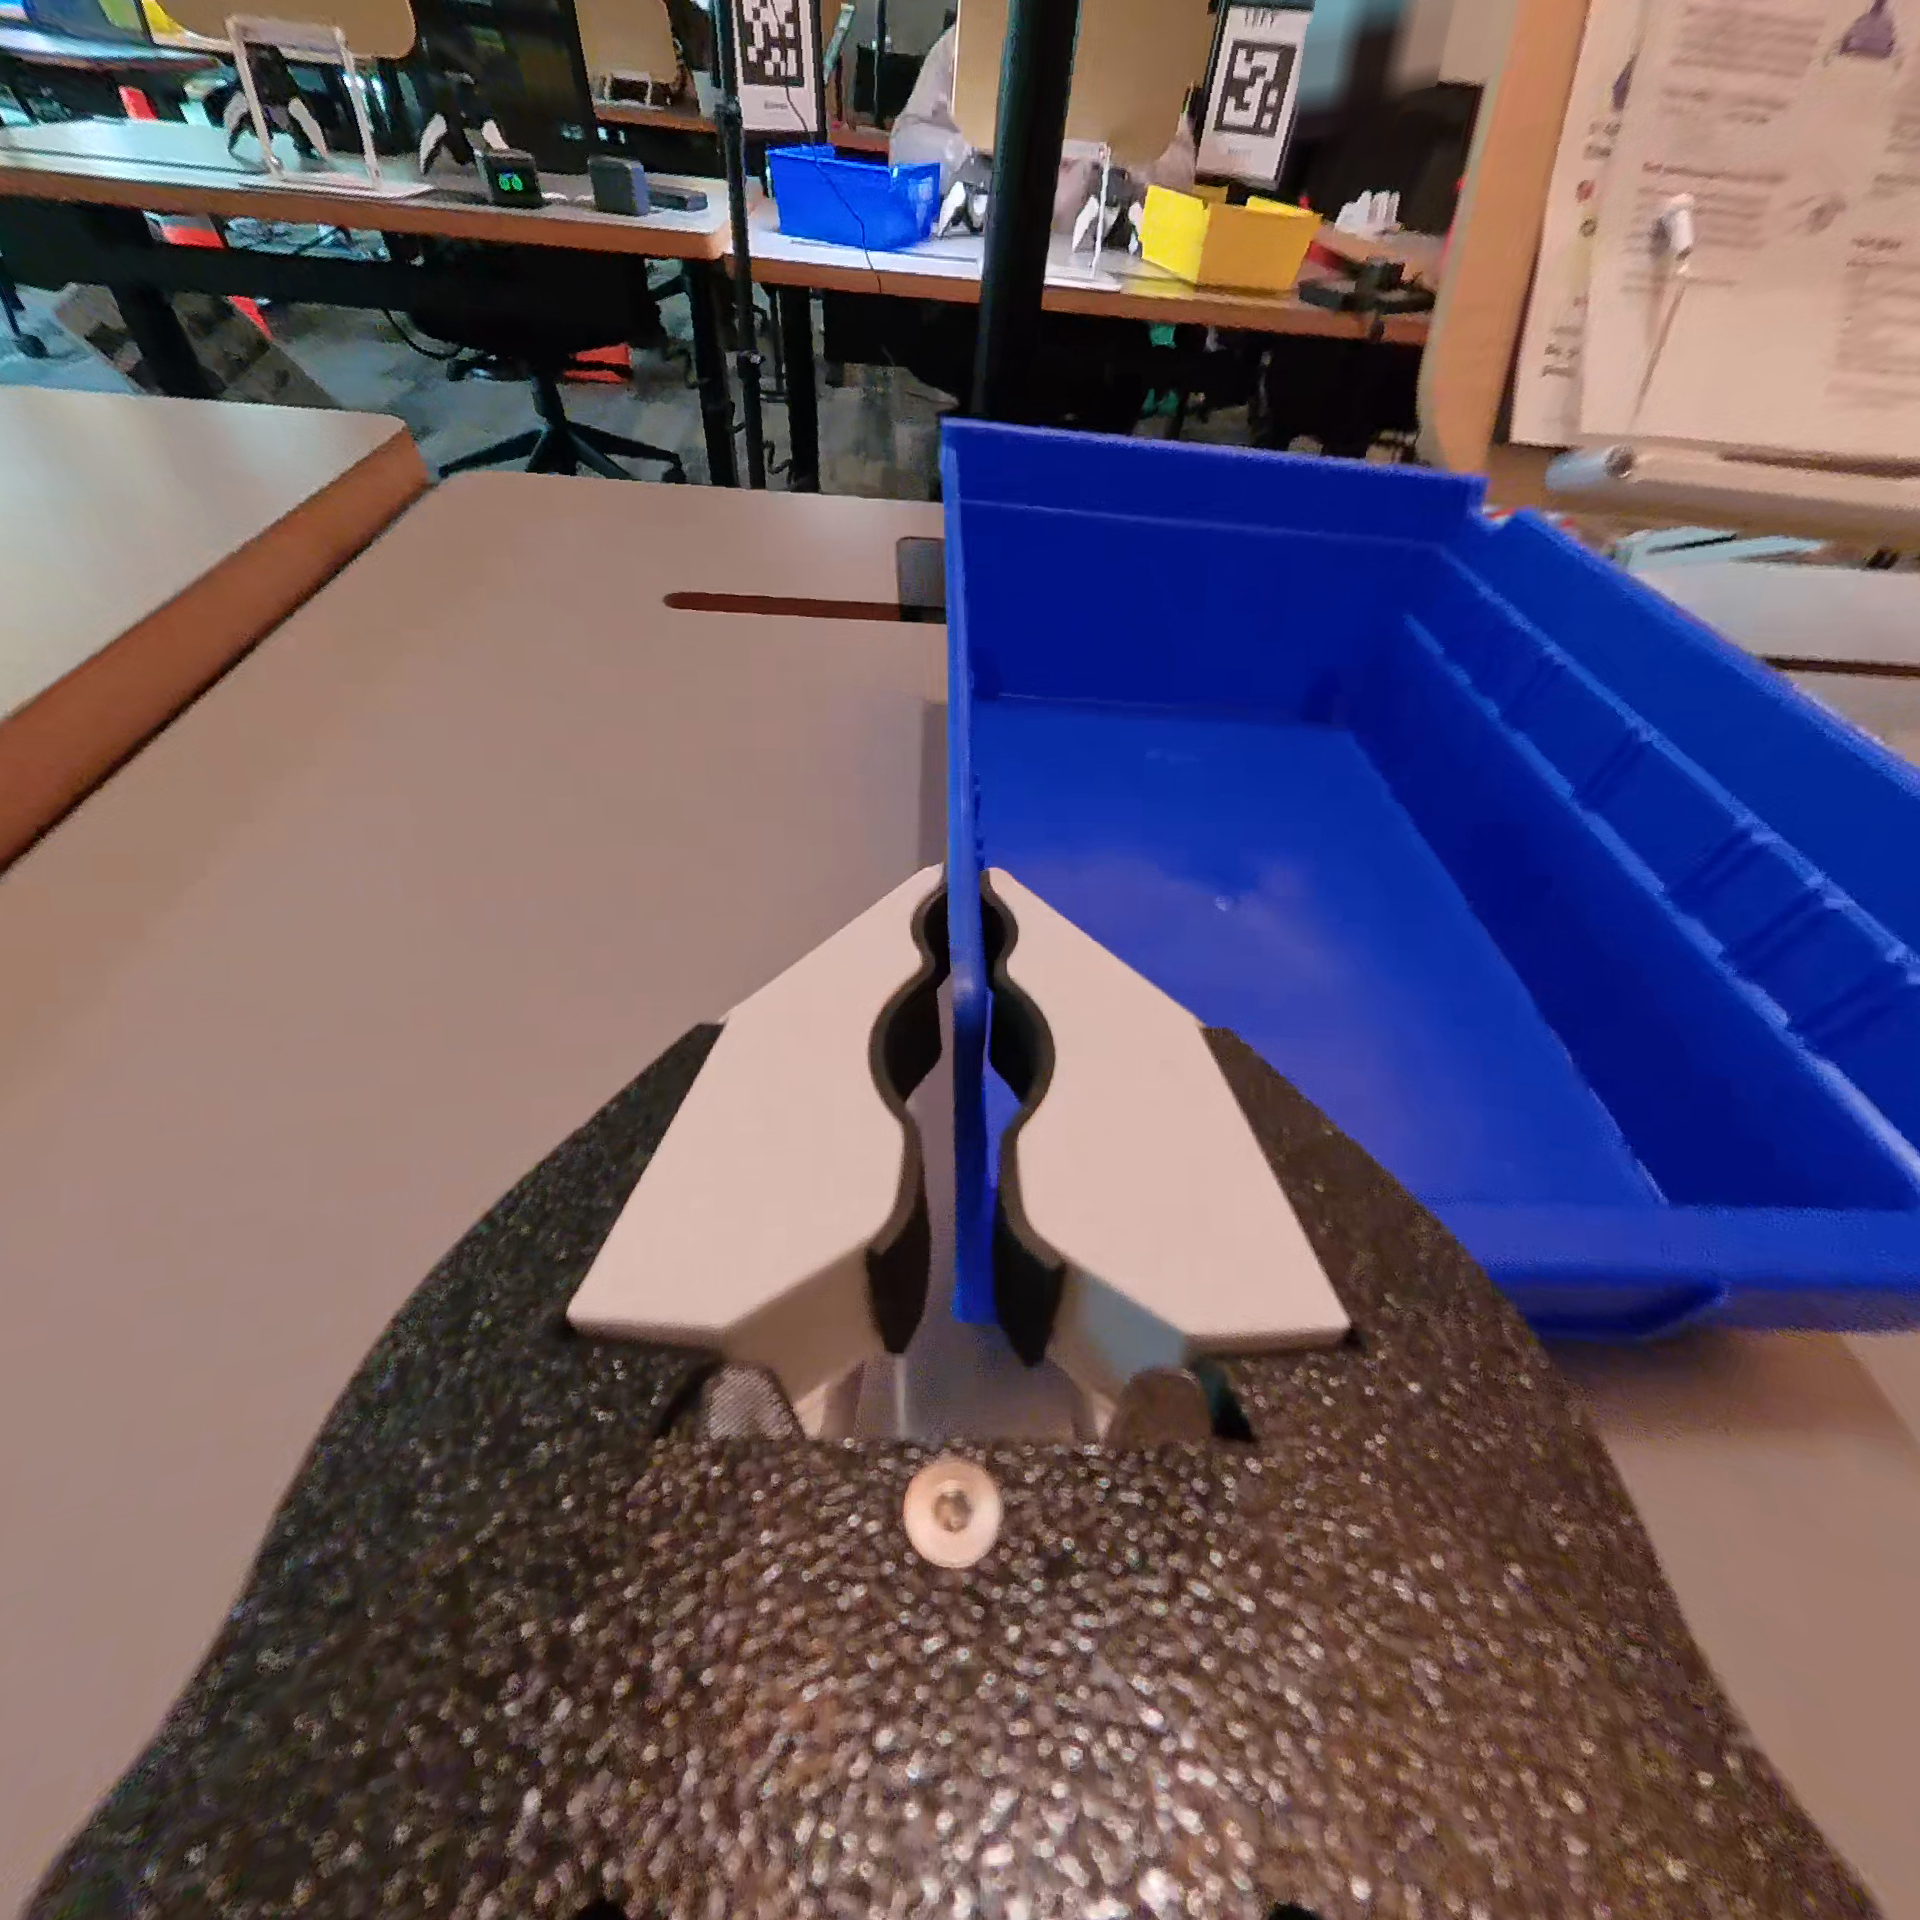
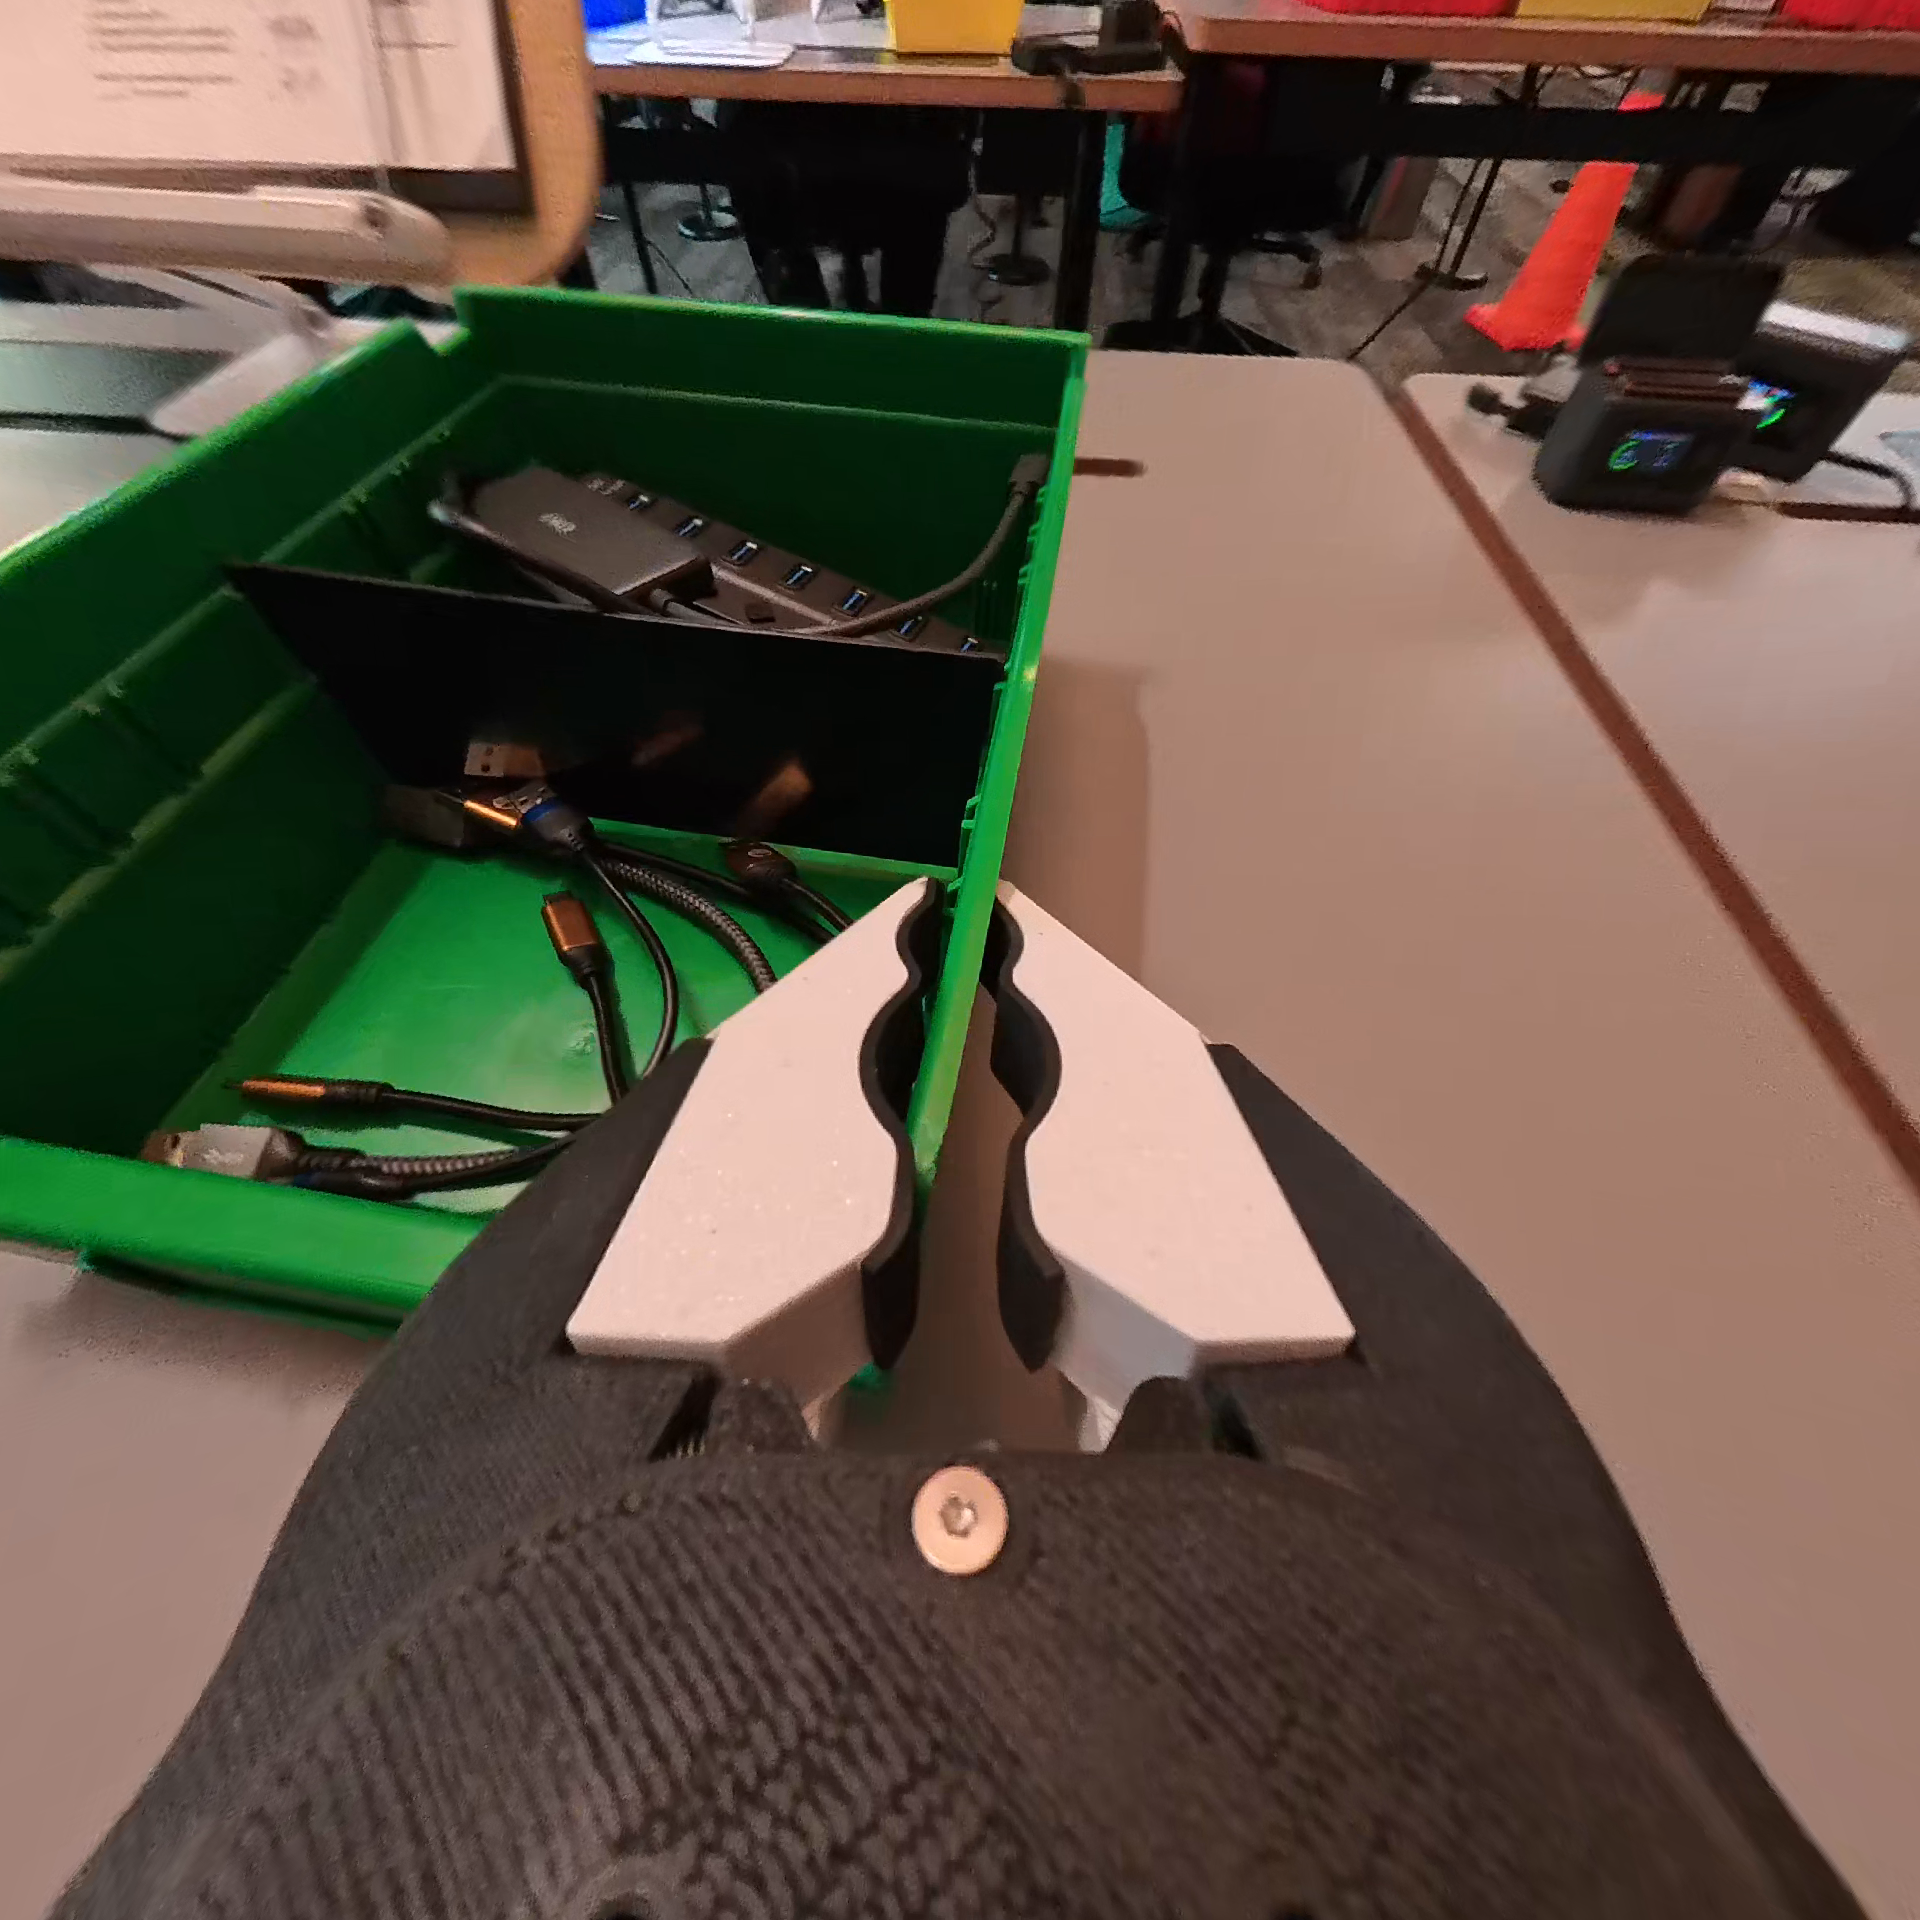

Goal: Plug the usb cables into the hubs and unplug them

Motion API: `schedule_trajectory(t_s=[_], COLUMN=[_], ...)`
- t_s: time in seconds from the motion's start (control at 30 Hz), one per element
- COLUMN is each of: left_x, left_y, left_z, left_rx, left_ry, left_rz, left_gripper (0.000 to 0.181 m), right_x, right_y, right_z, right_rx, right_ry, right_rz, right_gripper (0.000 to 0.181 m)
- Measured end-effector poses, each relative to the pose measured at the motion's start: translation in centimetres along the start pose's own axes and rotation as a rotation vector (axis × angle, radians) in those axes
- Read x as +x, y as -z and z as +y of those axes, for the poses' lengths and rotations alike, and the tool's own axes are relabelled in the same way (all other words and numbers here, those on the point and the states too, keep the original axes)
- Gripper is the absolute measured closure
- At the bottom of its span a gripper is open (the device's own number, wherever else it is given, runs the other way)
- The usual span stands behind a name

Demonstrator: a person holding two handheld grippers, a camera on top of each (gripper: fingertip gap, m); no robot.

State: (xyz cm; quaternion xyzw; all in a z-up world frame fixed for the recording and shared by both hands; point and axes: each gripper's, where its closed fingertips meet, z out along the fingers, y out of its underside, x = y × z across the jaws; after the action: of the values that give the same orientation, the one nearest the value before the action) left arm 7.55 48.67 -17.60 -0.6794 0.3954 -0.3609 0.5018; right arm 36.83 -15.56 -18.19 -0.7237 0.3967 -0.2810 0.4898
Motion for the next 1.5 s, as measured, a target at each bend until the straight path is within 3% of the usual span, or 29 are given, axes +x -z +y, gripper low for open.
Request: schedule_trajectory(t_s=[0.03, 0.17, 0.27, 0.47, 0.57, 0.67, 0.77, 0.9, 0.93, 0.97, 1.1, 1.17, 1.33, 1.4, 1.5], left_x=[0.6, 2.7, 3.5, 3.7, 5.7, 9.9, 16.0, 24.7, 26.6, 28.2, 33.8, 36.9, 44.6, 46.4, 48.4], left_y=[0.3, 2.2, 3.8, 9.5, 11.7, 11.7, 10.0, 6.2, 5.3, 4.6, 1.8, 0.2, -4.0, -5.1, -5.4], left_z=[0.1, 0.5, -1.1, -8.9, -13.3, -16.8, -19.0, -19.8, -19.5, -18.9, -15.2, -12.5, -4.2, -1.6, 0.2], left_rx=[0.013, 0.07, 0.097, 0.278, 0.356, 0.388, 0.388, 0.363, 0.346, 0.328, 0.248, 0.202, 0.06, 0.028, 0.018], left_ry=[0.016, 0.16, 0.133, 0.155, 0.132, 0.131, 0.133, 0.085, 0.089, 0.087, 0.085, 0.083, 0.083, 0.087, 0.119], left_rz=[0.007, 0.058, 0.05, -0.019, -0.003, 0.057, 0.152, 0.252, 0.281, 0.305, 0.358, 0.36, 0.354, 0.333, 0.335], left_gripper=[0.181, 0.181, 0.181, 0.179, 0.179, 0.179, 0.179, 0.18, 0.18, 0.18, 0.18, 0.179, 0.178, 0.178, 0.178], right_x=[-1.3, -6.8, -11.1, -19.3, -23.2, -27.3, -31.8, -37.7, -37.4, -36.1, -26.4, -21.3, -11.0, -9.0, -7.5], right_y=[0.3, 1.3, 1.3, 1.2, 1.0, 0.7, 0.7, 2.6, 3.5, 4.5, 9.8, 12.4, 12.1, 11.5, 10.7], right_z=[0.1, 0.3, 0.3, -0.1, -0.3, -0.5, -0.7, -0.6, -1.0, -1.9, -6.8, -8.5, -8.2, -7.6, -7.2], right_rx=[0.005, 0.013, 0.002, 0.04, 0.048, 0.061, 0.074, 0.093, 0.128, 0.196, 0.509, 0.611, 0.555, 0.512, 0.498], right_ry=[-0.029, 0.003, 0.041, 0.06, 0.062, 0.048, 0.047, -0.021, -0.02, -0.005, 0.059, 0.018, 0.0, 0.005, -0.018], right_rz=[-0.003, -0.017, -0.06, -0.172, -0.211, -0.219, -0.236, -0.42, -0.426, -0.397, -0.246, -0.197, 0.072, 0.131, 0.147], right_gripper=[0.177, 0.177, 0.177, 0.177, 0.177, 0.177, 0.172, 0.146, 0.128, 0.125, 0.09, 0.087, 0.077, 0.078, 0.083])
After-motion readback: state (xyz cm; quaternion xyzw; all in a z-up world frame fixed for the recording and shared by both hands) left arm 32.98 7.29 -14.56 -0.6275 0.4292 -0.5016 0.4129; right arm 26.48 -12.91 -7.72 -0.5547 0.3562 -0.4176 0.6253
